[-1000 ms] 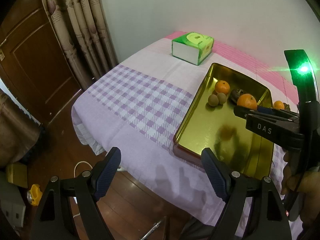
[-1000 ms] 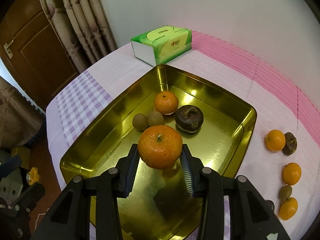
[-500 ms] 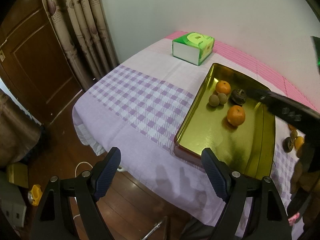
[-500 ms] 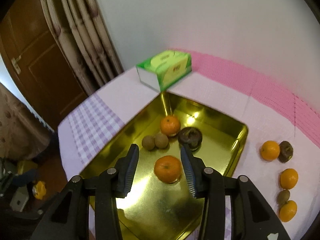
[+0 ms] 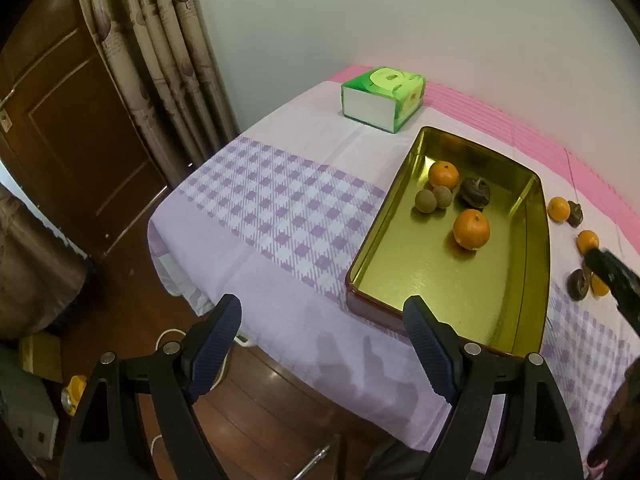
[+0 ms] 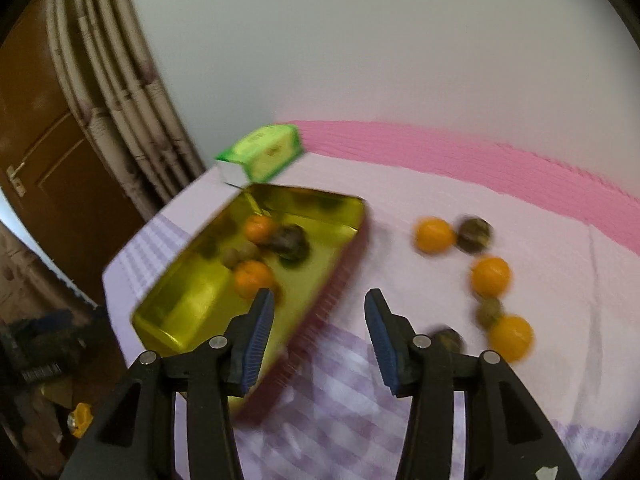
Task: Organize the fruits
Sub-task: 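Withdraw the right gripper from the tray toward the remaining fruit, then grasp a dark dried persimmon with the left gripper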
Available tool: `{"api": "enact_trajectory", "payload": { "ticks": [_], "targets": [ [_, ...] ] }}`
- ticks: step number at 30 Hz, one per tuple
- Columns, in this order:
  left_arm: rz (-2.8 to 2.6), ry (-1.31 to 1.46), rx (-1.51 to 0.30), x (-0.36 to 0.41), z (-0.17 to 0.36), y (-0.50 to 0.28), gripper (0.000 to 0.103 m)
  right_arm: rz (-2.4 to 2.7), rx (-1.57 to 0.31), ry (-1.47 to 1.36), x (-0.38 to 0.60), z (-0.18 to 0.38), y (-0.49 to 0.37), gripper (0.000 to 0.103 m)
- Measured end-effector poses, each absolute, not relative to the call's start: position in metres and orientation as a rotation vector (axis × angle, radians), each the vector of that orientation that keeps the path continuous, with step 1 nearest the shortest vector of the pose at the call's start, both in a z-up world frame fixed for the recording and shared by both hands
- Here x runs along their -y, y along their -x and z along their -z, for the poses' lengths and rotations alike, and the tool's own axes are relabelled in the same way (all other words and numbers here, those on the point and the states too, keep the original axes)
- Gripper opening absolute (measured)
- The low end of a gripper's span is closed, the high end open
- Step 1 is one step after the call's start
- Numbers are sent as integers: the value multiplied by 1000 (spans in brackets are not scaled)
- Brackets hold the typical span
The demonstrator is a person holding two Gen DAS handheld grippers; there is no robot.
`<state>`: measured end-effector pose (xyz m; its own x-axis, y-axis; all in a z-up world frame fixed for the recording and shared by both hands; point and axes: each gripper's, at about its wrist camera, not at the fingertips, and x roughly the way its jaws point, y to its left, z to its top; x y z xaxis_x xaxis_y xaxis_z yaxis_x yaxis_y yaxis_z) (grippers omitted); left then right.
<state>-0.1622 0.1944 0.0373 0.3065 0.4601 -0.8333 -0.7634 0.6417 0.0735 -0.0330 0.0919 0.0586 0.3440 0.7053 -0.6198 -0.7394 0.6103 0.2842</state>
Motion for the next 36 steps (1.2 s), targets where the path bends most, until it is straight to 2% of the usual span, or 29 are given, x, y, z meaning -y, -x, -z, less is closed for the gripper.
{"api": "enact_trajectory", "payload": {
  "ticks": [9,15,19,22,24,31,36],
  "targets": [
    [-843,323,-955,-185,-39,160,83,-695,-815,44,8,-17,3,55],
    [-854,265,-949,-176,-42,155,83,-517,-850,22,75,10,-21,55],
    [-853,193,-916,-164,-48,153,83,-423,-872,40,106,27,-36,55],
    [-802,139,-860,-147,-59,150,83,-382,-882,32,125,36,-46,63],
    [-744,112,-832,-136,-66,147,83,-353,-887,26,135,40,-52,63],
    [-316,-50,-814,-72,-86,95,83,-349,-865,20,141,45,-61,66],
    [-59,-65,-887,-40,-71,33,83,-371,-861,-12,147,45,-60,69]
  ]
}}
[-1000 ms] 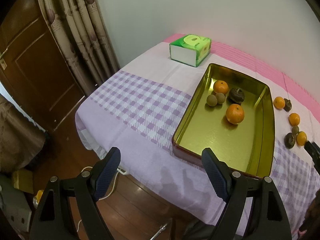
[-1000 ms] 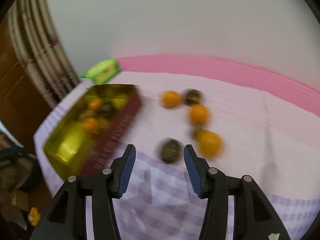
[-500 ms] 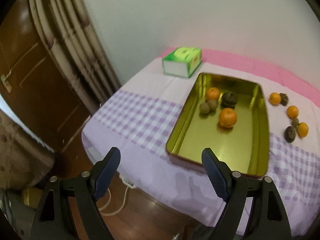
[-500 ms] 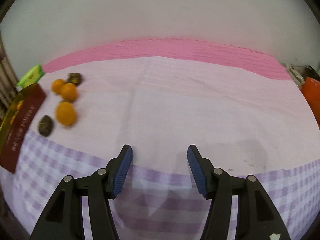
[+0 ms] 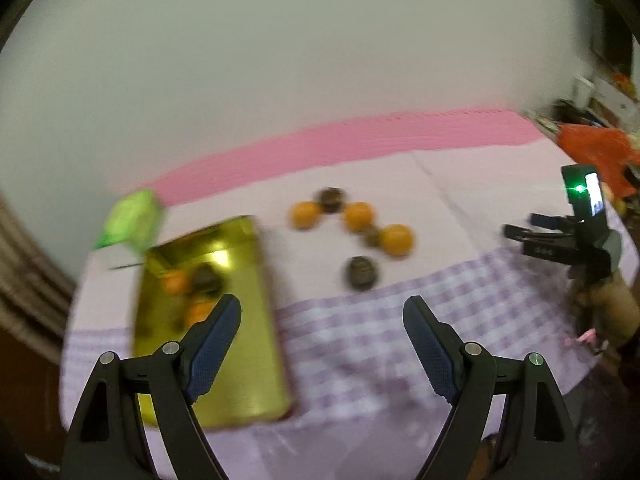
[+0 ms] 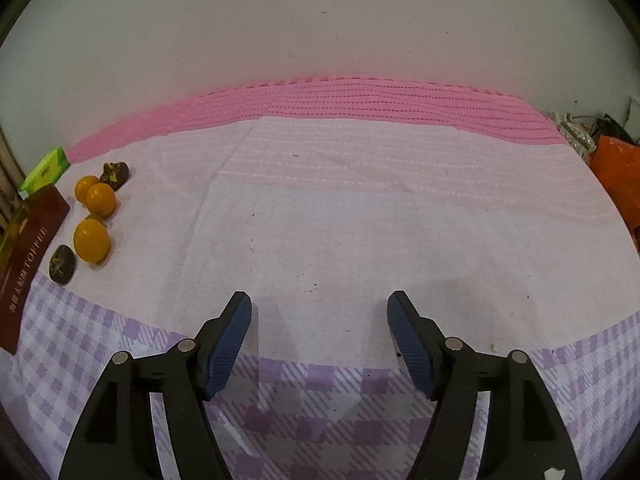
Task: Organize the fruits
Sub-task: 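Grasp a dark dried persimmon with the left gripper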
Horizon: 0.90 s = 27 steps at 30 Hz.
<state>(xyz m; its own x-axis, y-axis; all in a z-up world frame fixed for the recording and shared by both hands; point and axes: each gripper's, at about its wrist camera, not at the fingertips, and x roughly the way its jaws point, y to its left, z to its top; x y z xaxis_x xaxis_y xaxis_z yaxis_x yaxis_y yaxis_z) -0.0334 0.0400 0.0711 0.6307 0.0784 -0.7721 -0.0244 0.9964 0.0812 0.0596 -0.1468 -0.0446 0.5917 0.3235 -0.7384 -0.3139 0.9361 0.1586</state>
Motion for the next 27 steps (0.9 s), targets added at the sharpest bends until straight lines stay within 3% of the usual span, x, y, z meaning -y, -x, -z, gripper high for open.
{"api": "enact_trajectory", "payload": {
  "ticks": [6,11,13,19,20,21,27],
  "targets": [
    [44,-24,-1033,-33,-30,-38,80,-399,-861,-52,151,44,-60,76],
    [99,-15,-1113,-32,3,-67,56,-418,-862,-57,150,44,-59,81],
    [111,-21,-1141,-33,14,-75,52,-428,-861,-71,153,44,-59,82],
    [141,-10,-1200,-32,37,-91,51,-444,-863,-86,153,44,-60,85],
    [137,-10,-1214,-33,42,-95,40,-446,-864,-84,153,44,-60,86],
    [123,-20,-1212,-33,44,-96,39,-448,-864,-83,153,44,-60,86],
    [62,33,-1129,-26,31,-78,38,-450,-866,-80,152,43,-60,87]
  ]
}}
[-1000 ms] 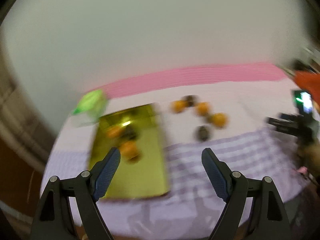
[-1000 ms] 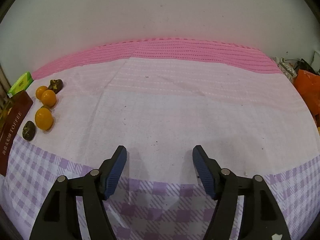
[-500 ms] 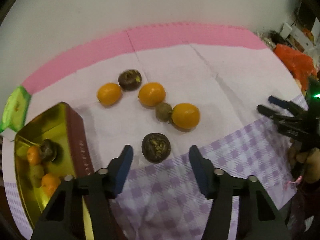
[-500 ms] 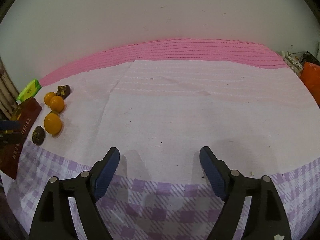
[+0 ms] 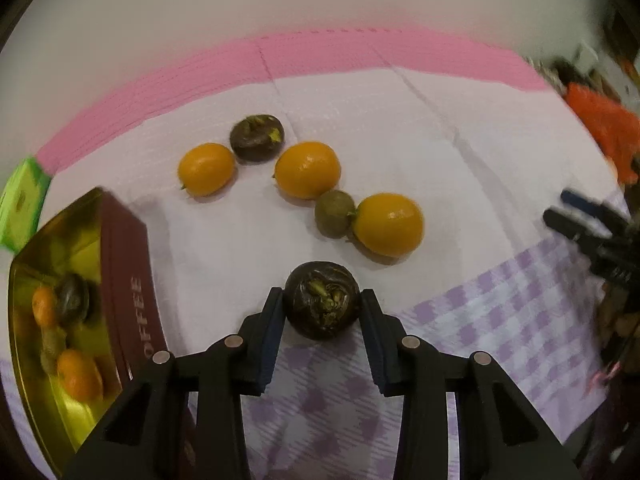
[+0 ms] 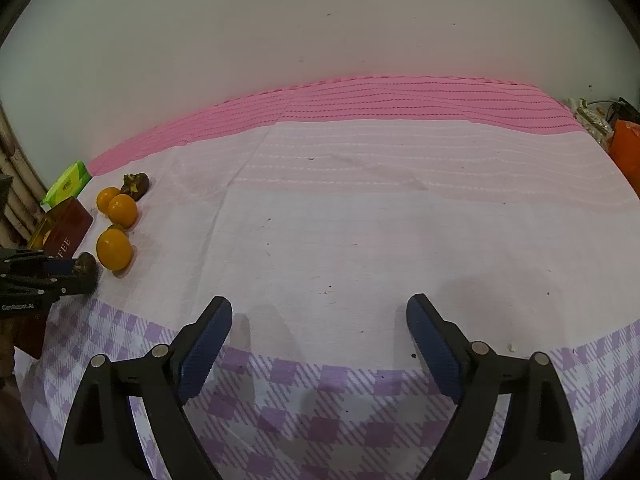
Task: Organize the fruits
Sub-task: 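Grasp a dark dried persimmon with the left gripper, then carry the persimmon toward the gold tray with the left gripper while the right gripper grasps a mandarin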
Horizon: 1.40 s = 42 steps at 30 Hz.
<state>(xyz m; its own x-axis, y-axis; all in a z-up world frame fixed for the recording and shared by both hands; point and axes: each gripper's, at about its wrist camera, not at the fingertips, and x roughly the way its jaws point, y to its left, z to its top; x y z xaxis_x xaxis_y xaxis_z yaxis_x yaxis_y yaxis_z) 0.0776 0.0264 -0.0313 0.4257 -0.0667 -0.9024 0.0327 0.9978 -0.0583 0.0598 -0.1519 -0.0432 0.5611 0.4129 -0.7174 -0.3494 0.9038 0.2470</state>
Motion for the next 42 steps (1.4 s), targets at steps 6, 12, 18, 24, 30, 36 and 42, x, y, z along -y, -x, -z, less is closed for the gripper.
{"api": "enact_trajectory", "payload": {
  "ticks": [6,12,18,24,30,36,42],
  "targets": [
    [60,200,-1054,-27,-5,-37,39,-445,-857,-72,150,42,-58,86],
    [45,269,-1004,-38,-34,-3,39,-640,-771,-117,127,14,-43,85],
    [13,324,-983,-57,-49,22,39,-879,-715,48,55,-9,-36,85],
    [-22,313,-959,-69,-61,43,39,-925,-729,177,9,3,-41,85],
    [-45,330,-951,-80,-65,55,39,-911,-754,218,-13,12,-52,81],
    [-70,354,-941,-93,-65,62,39,-913,-786,236,-26,16,-63,62],
    [-118,372,-933,-110,-63,71,39,-895,-846,256,-32,21,-63,33]
  ]
}}
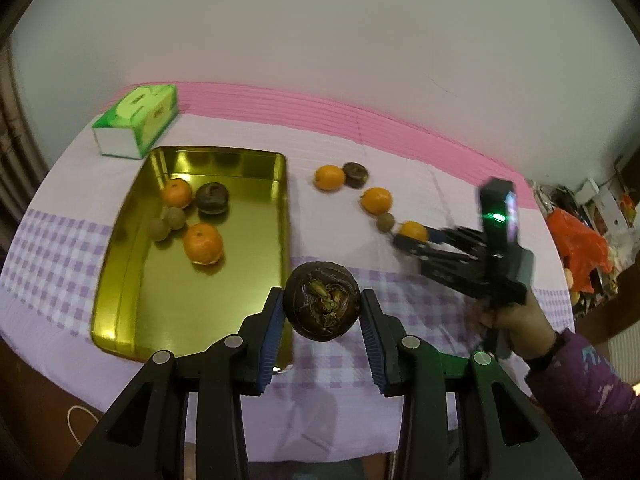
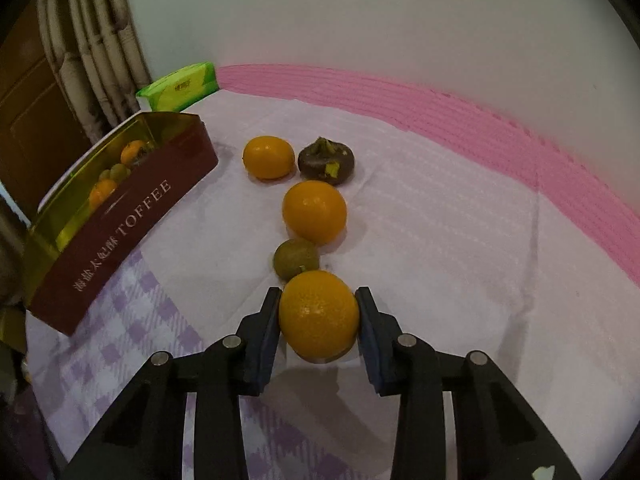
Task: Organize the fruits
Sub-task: 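Carry the persimmon toward the gold tray with the left gripper while the right gripper grasps a mandarin, then lower the persimmon into the gold tray and open the left gripper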
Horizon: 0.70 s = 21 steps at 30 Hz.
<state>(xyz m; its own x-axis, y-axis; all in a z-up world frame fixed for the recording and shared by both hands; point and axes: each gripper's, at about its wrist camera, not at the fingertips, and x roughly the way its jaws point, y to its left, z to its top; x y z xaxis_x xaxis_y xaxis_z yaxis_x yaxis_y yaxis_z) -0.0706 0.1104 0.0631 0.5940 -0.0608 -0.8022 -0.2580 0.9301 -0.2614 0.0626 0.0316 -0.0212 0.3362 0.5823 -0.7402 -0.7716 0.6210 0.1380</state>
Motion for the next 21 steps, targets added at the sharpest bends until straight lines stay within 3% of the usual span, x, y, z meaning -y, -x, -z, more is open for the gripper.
{"api": "enact_trajectory", "payload": {
  "ticks": [11,21],
  "targets": [
    [-275,359,-948,-166,-38,83,39,-593,-856,61,92,33,-73,33],
    [-344,341,-1009,-200,1,67,39,-508,-844,35,112,35,-82,33]
  ]
}}
